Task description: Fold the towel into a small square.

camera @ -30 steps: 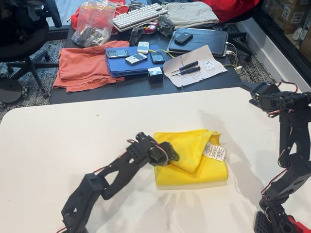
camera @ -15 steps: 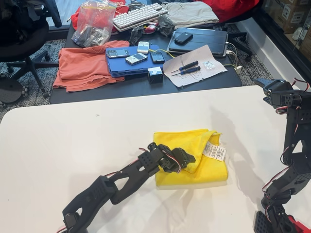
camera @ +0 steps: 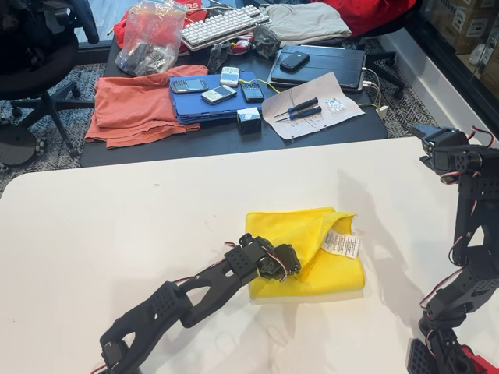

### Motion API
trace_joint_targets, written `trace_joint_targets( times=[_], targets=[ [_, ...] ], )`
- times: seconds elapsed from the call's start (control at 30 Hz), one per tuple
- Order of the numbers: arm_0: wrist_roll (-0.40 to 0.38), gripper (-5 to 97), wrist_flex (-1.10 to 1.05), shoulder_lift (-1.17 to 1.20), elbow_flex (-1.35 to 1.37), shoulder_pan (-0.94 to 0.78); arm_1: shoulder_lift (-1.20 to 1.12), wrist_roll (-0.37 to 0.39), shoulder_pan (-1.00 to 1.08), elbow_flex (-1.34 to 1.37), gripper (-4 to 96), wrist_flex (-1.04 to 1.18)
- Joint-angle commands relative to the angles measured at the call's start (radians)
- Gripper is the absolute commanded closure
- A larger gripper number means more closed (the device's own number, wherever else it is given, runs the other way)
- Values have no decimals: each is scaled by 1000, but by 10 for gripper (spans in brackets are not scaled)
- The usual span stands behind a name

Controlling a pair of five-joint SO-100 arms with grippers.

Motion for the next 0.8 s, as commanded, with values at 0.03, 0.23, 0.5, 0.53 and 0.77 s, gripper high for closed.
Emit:
trace_joint_targets(
  times=[0.03, 0.23, 0.5, 0.53, 0.77],
  targets=[
    [11, 633, 21, 51, -12, 5, 97, 77, 12, -25, 919, 0],
    [11, 634, 21, 78, -8, 12, 190, 133, -63, -103, 933, -15],
    [14, 634, 21, 74, -8, 5, 97, 224, -225, -176, 933, -58],
    [12, 634, 21, 74, -8, 5, 83, 227, -235, -176, 933, -58],
    [12, 632, 21, 74, -8, 5, 25, 229, -334, -178, 928, -64]
  ],
)
